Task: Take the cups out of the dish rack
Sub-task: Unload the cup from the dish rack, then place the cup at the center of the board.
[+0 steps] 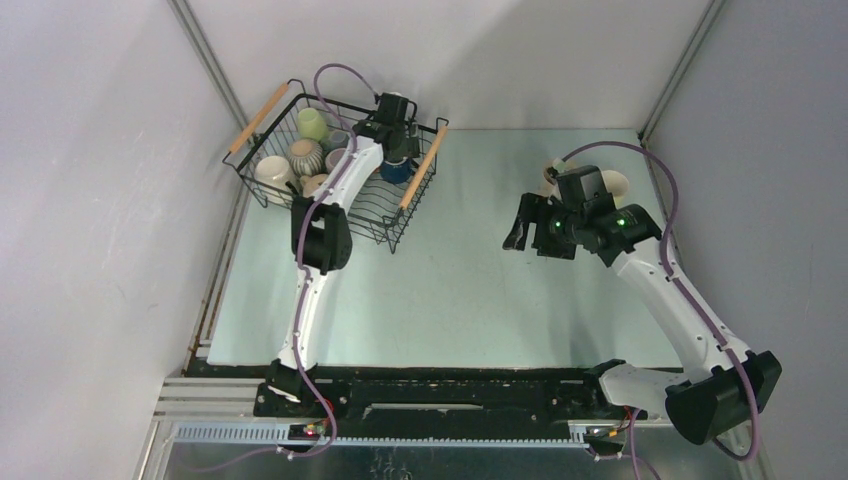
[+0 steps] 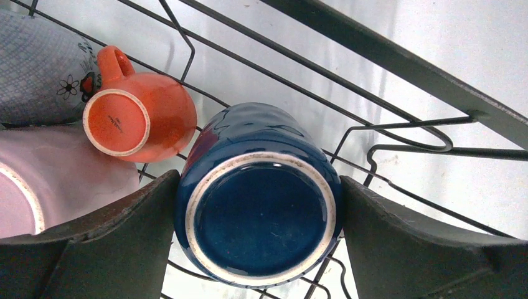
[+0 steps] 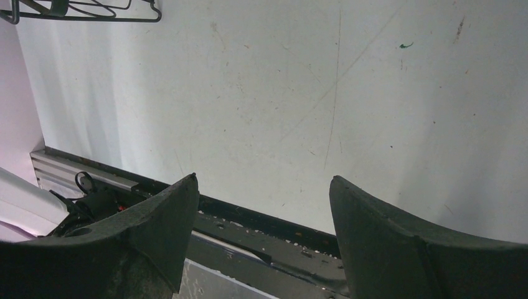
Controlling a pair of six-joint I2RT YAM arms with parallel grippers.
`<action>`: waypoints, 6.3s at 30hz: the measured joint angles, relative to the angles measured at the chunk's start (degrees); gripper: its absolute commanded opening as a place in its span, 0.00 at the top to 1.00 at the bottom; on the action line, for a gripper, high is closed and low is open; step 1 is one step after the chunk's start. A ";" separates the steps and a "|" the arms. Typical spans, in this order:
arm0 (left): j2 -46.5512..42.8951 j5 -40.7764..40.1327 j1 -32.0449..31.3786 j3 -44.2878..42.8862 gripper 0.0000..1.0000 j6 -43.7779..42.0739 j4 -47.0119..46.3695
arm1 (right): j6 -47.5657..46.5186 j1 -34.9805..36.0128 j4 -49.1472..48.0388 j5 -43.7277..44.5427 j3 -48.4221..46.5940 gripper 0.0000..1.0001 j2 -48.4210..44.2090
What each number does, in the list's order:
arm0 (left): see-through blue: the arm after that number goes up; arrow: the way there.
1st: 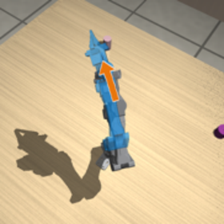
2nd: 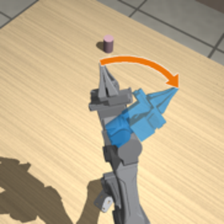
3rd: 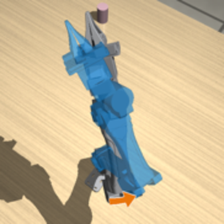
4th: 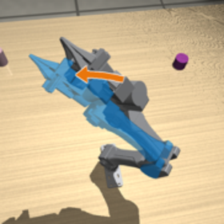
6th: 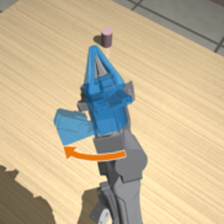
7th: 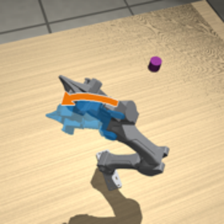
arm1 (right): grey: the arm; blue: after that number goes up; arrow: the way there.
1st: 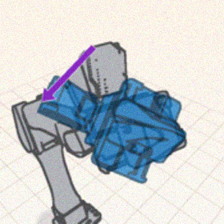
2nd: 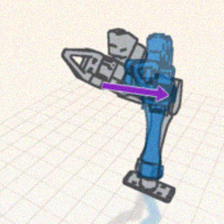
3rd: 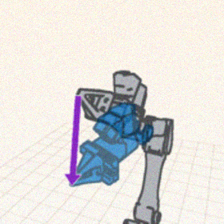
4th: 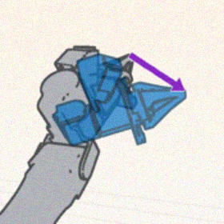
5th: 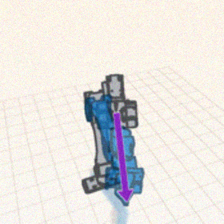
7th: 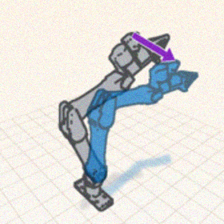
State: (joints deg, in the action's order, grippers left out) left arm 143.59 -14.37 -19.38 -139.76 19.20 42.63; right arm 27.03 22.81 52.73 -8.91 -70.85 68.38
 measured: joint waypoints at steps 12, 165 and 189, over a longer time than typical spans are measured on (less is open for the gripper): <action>-2.45 3.74 1.03 -0.20 0.80 -1.75 5.81 | 0.09 1.42 -2.05 -0.26 0.00 0.16 0.90; -52.28 49.55 2.25 41.51 0.00 40.79 -20.61 | 18.78 8.94 -76.91 -14.27 4.17 1.00 11.30; -58.40 39.17 1.27 36.33 0.00 19.63 -3.61 | 6.95 -1.09 -32.59 -6.25 -1.42 1.00 8.79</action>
State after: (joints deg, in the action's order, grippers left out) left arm 85.19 24.80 -18.11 -103.44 38.83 39.03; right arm 33.98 21.71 20.14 -15.16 -72.27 77.17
